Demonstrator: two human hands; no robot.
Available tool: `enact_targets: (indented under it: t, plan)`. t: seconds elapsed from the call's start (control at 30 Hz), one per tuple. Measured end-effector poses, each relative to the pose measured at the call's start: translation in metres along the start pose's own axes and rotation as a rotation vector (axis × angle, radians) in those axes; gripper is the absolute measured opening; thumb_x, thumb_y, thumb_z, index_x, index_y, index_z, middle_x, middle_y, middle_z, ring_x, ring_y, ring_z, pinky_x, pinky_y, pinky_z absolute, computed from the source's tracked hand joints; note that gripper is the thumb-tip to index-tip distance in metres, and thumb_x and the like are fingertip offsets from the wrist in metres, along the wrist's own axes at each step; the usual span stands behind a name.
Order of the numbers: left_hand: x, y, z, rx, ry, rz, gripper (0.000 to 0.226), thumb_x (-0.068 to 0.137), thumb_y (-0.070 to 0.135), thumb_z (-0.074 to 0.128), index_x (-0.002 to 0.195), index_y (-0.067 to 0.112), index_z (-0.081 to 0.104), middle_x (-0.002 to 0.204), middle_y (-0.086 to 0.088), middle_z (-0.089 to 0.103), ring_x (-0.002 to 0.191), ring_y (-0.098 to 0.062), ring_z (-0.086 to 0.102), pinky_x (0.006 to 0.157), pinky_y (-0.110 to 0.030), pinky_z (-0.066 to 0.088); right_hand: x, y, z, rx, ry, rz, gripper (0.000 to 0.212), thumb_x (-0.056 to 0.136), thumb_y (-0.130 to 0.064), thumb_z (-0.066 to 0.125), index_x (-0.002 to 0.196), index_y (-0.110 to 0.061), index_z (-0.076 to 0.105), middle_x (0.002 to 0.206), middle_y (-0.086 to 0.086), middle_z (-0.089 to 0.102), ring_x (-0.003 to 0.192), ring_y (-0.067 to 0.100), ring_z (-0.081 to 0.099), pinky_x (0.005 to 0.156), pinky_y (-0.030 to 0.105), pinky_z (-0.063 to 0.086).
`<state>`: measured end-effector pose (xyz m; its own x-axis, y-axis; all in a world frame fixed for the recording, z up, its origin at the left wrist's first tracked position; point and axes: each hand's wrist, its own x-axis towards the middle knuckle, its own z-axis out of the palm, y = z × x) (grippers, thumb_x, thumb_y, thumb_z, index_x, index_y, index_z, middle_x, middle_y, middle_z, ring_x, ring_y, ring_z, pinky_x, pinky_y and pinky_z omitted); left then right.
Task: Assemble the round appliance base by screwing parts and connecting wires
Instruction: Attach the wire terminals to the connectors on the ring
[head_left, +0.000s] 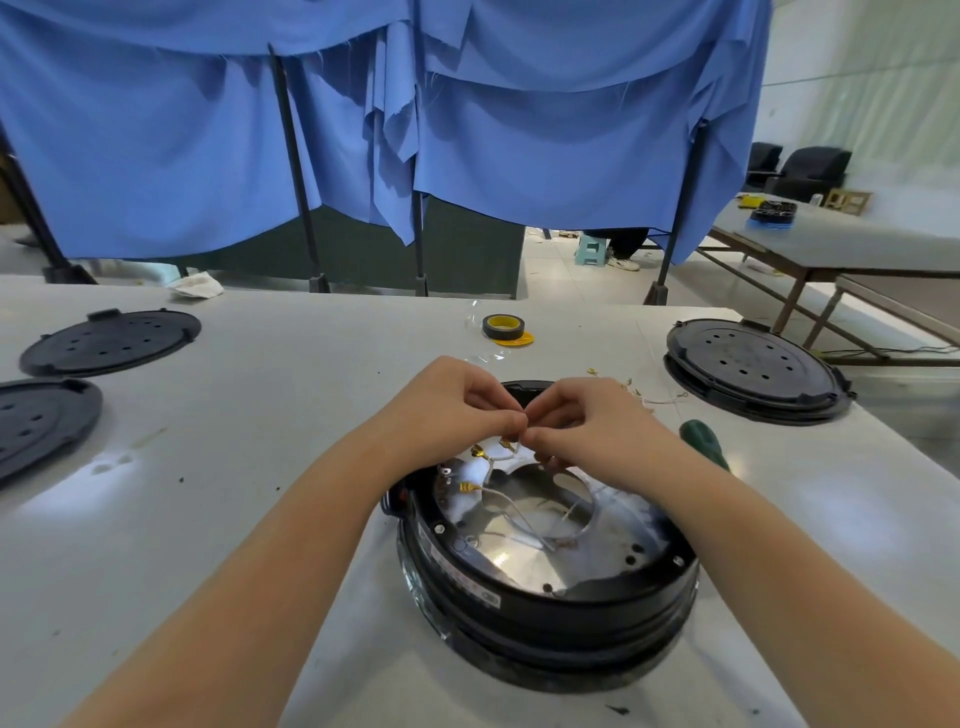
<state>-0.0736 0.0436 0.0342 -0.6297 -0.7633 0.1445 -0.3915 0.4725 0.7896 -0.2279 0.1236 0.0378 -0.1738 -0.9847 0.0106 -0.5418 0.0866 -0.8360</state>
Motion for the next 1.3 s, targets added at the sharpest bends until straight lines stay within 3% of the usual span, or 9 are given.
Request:
enact_targets:
  t: [0.13,0.23,0.33,0.43,0.57,0.83,1.0,1.2,1.3]
  plan:
    - [0.0,-0.004,-0.004,0.065,0.107,0.0,0.004,0.083,0.036,0.07,0.087,0.037,0.071,0.087,0.02,0.07,0.084,0.008,0.062,0.063,-0.007,0.042,0.002,0.005,-0.001,0.07,-0.011,0.003,0.008,0.084,-0.011,0.069,0.092,-0.013,0.067,0.078,0.007,0.073,0.068,0.016,0.07,0.072,0.031,0.06]
    - [-0.002,-0.013,-0.013,-0.004,0.241,-0.118,0.032,0.087,0.037,0.066,0.118,0.03,0.063,0.12,0.013,0.062,0.108,-0.004,0.058,0.082,-0.019,0.042,-0.001,0.01,-0.001,-0.047,-0.083,-0.014,0.007,0.086,-0.012,0.068,0.092,-0.015,0.071,0.077,0.002,0.072,0.06,0.004,0.065,0.061,0.015,0.055]
    - [-0.01,-0.021,-0.009,-0.008,0.165,-0.288,0.044,0.092,0.033,0.061,0.134,0.02,0.053,0.13,0.003,0.059,0.118,-0.016,0.055,0.094,-0.027,0.042,-0.004,0.012,-0.001,-0.136,-0.126,-0.04,0.008,0.086,-0.015,0.069,0.092,-0.02,0.072,0.075,-0.005,0.071,0.062,0.004,0.066,0.062,0.015,0.055]
    - [-0.019,-0.023,0.004,-0.01,0.15,-0.276,0.016,0.094,0.023,0.056,0.106,0.025,0.066,0.101,-0.002,0.07,0.097,-0.024,0.065,0.079,-0.028,0.048,-0.005,0.012,-0.002,-0.179,-0.16,-0.032,0.011,0.087,-0.015,0.068,0.095,-0.02,0.072,0.075,-0.005,0.072,0.068,0.012,0.07,0.069,0.026,0.059]
    - [-0.026,-0.023,0.018,-0.033,0.201,-0.238,0.012,0.091,0.024,0.057,0.093,0.028,0.068,0.09,0.001,0.072,0.087,-0.019,0.067,0.081,-0.035,0.051,-0.006,0.012,-0.007,-0.199,-0.223,0.011,0.014,0.089,-0.009,0.065,0.1,-0.015,0.071,0.076,0.001,0.073,0.069,0.012,0.071,0.072,0.027,0.06]
    - [-0.037,-0.011,0.036,-0.353,0.28,-0.214,0.045,0.091,0.008,0.05,0.064,0.036,0.073,0.069,0.011,0.073,0.063,0.0,0.064,0.059,-0.014,0.049,-0.011,0.005,-0.012,-0.184,-0.259,0.023,0.014,0.09,-0.008,0.063,0.089,-0.02,0.072,0.073,-0.001,0.071,0.062,0.005,0.069,0.064,0.02,0.058]
    - [-0.042,-0.007,0.038,-0.547,0.296,-0.214,0.039,0.089,0.002,0.05,0.077,0.029,0.077,0.08,0.001,0.076,0.071,-0.008,0.07,0.062,-0.017,0.054,-0.009,0.01,-0.007,-0.146,-0.191,0.036,0.008,0.086,-0.025,0.07,0.08,-0.02,0.074,0.073,-0.001,0.073,0.062,0.006,0.069,0.062,0.02,0.057]
    - [-0.041,-0.009,0.038,-0.566,0.298,-0.209,0.04,0.09,0.001,0.048,0.08,0.028,0.076,0.079,0.001,0.076,0.069,-0.008,0.069,0.059,-0.015,0.053,0.002,0.003,-0.001,-0.225,-0.183,0.084,0.009,0.086,-0.022,0.069,0.077,-0.023,0.072,0.084,0.006,0.073,0.075,0.02,0.071,0.067,0.03,0.058]
    - [-0.041,-0.009,0.038,-0.572,0.311,-0.203,0.04,0.089,0.0,0.048,0.079,0.027,0.076,0.078,0.002,0.076,0.068,-0.007,0.069,0.057,-0.014,0.051,0.007,0.001,0.005,-0.231,-0.227,0.1,0.013,0.085,-0.017,0.069,0.074,-0.022,0.07,0.079,0.004,0.072,0.072,0.017,0.069,0.056,0.022,0.056]
